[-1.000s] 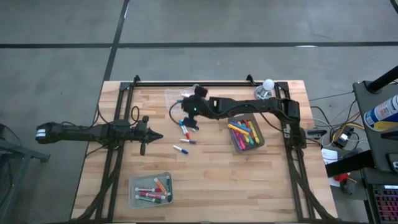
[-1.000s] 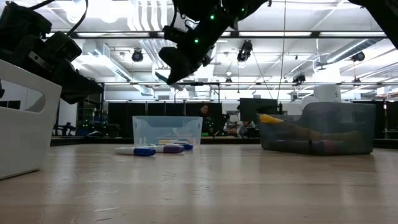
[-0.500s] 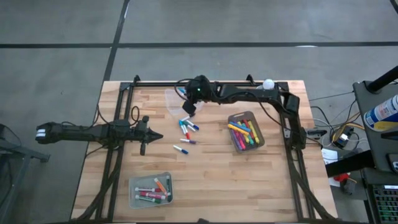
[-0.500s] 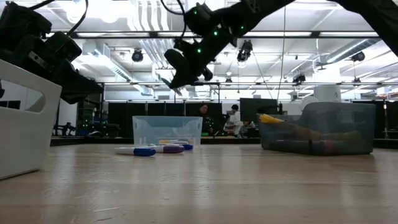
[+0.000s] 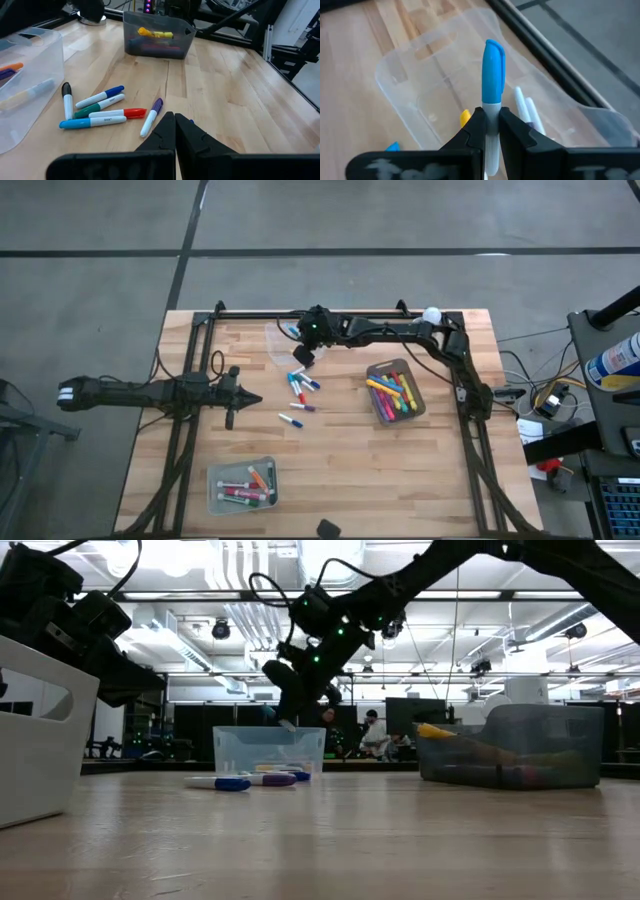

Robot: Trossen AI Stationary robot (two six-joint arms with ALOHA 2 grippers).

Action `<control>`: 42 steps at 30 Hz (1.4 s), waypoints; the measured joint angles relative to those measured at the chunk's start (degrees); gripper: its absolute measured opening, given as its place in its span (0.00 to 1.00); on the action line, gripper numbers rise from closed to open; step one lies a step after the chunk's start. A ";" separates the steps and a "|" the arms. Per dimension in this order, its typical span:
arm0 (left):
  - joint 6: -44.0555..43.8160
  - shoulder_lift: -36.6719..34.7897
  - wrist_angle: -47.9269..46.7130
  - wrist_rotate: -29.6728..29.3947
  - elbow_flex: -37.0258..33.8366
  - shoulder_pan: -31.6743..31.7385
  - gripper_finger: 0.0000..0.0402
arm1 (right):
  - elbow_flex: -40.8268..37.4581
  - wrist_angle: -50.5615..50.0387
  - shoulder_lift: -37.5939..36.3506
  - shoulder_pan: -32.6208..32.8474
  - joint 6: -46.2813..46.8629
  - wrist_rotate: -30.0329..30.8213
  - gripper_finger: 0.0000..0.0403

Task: Pick & Place Markers
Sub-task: Put the right white and light blue highlighter pen into the transparent bin, then put the bottom white and blue highlighter pen into the transparent bin

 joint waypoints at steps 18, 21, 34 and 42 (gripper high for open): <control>0.02 0.00 0.00 0.00 -0.02 0.00 0.00 | 0.00 0.07 0.80 -0.78 2.19 -0.92 0.16; 0.02 0.00 0.00 0.00 0.00 0.01 0.00 | 0.00 0.12 0.80 -0.53 2.19 -0.95 0.25; 0.02 0.00 0.00 0.00 -0.01 0.01 0.00 | 0.00 0.04 -2.04 1.05 -1.75 -3.28 0.44; 0.00 0.00 0.00 0.00 -0.01 0.02 0.00 | 0.01 -1.24 -4.58 6.36 -7.39 -9.87 0.42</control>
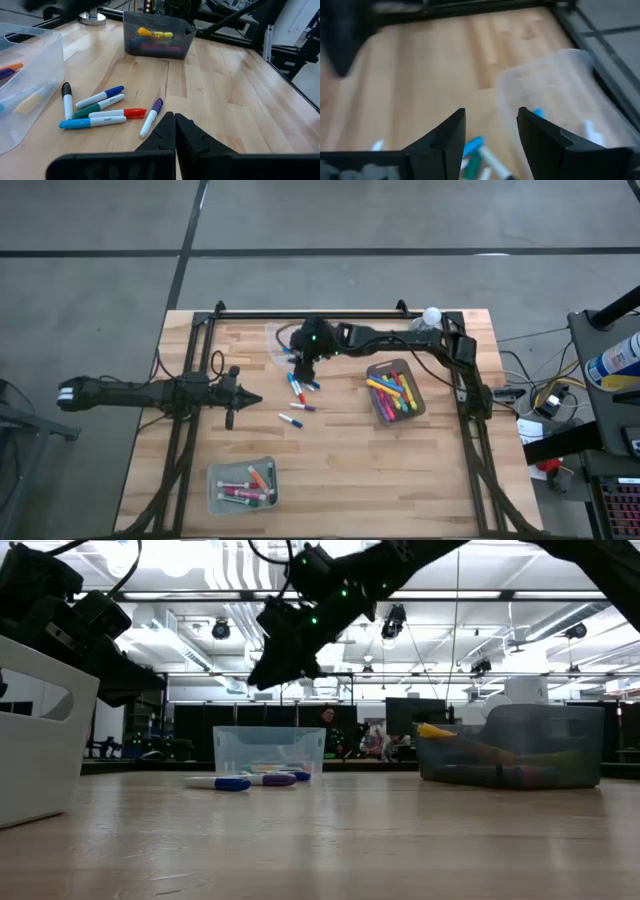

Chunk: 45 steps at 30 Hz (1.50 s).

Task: Pick & Place Markers
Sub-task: Put the bottom white and blue highlighter pen into the transparent bin

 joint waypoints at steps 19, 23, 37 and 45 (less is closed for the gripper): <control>0.02 0.00 0.00 0.02 0.01 -0.02 0.00 | -0.15 -5.88 0.35 18.57 -1.57 2.54 0.34; 0.01 0.00 0.00 0.02 -0.02 0.00 0.00 | -1.14 -4.68 0.33 20.25 -0.49 5.89 0.32; 0.02 0.00 0.00 0.00 -0.01 -0.01 0.00 | -12.28 8.63 0.50 20.33 8.74 9.61 0.30; 0.00 0.00 -0.19 0.01 -0.01 -0.02 0.00 | -13.68 11.99 4.57 20.47 9.28 9.68 0.27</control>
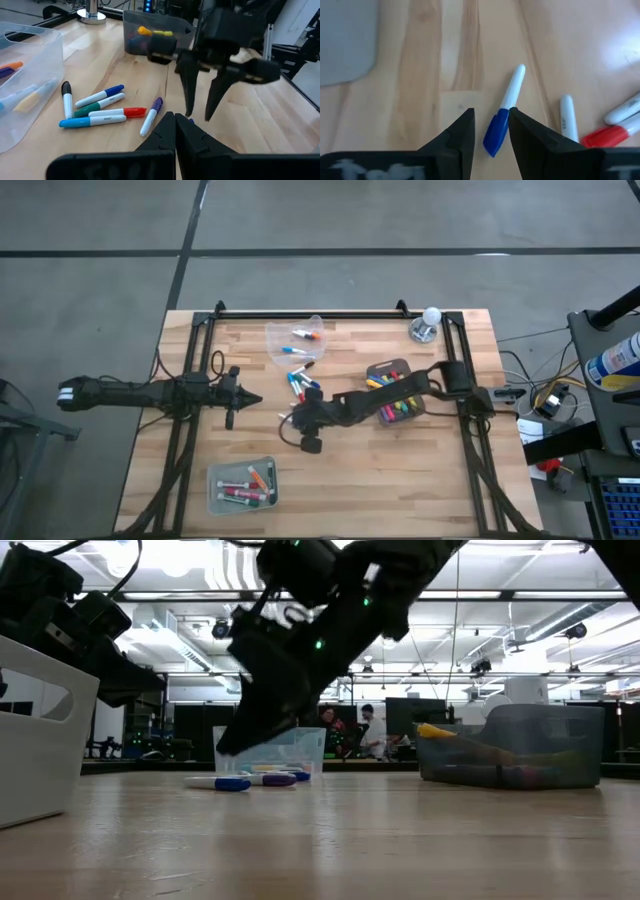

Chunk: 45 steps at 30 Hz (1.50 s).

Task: Pick & Place Markers
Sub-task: Put the bottom white and blue highlighter pen into the transparent bin

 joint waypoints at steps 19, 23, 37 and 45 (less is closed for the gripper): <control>-0.01 0.00 -0.18 -0.01 0.01 0.01 0.00 | 1.52 -0.07 5.34 0.11 1.87 5.52 0.17; 0.02 0.00 -0.18 -0.01 0.00 0.02 0.00 | 1.61 0.09 5.25 0.24 0.74 5.50 0.12; 0.01 0.00 -0.29 -0.01 -0.01 0.00 0.00 | 8.11 -12.94 1.20 0.72 -2.11 12.00 0.10; -0.01 0.00 -0.30 -0.01 -0.01 0.00 0.00 | 13.37 -19.96 0.85 -0.28 -5.34 16.03 0.10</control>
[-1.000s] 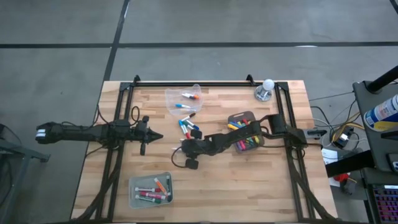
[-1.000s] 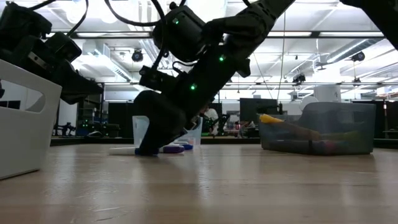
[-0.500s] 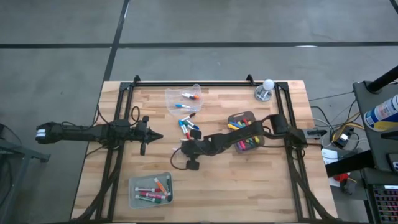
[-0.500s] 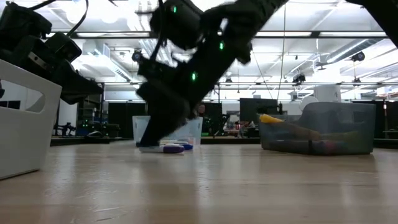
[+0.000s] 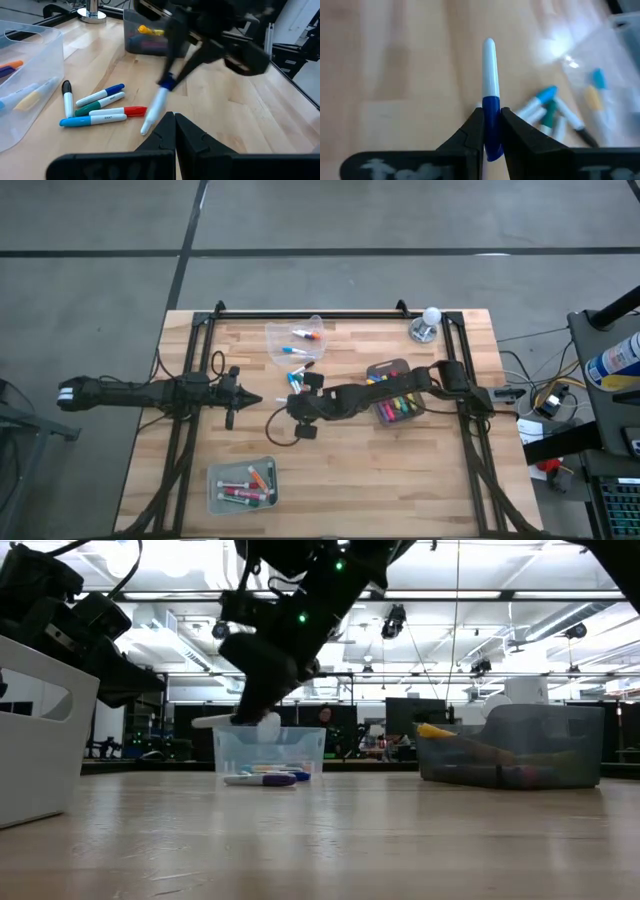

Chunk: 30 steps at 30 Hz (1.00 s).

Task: Pick & Place Markers
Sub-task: Put the bottom white and blue highlighter pen into the transparent bin

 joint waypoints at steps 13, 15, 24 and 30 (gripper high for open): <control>0.02 0.00 0.01 0.00 0.02 0.02 0.00 | 4.94 -5.93 0.04 -6.99 -6.97 4.91 0.11; 0.01 0.00 0.01 0.00 0.02 0.01 0.00 | 5.90 -6.03 0.04 -8.84 -8.31 4.88 0.11; 0.01 0.00 0.03 0.00 0.02 0.00 0.00 | 11.42 -6.21 0.04 -20.15 -6.97 -4.47 0.11; 0.00 0.00 0.03 0.00 0.00 0.00 0.00 | 10.76 -5.81 0.04 -25.50 -3.30 -9.55 0.11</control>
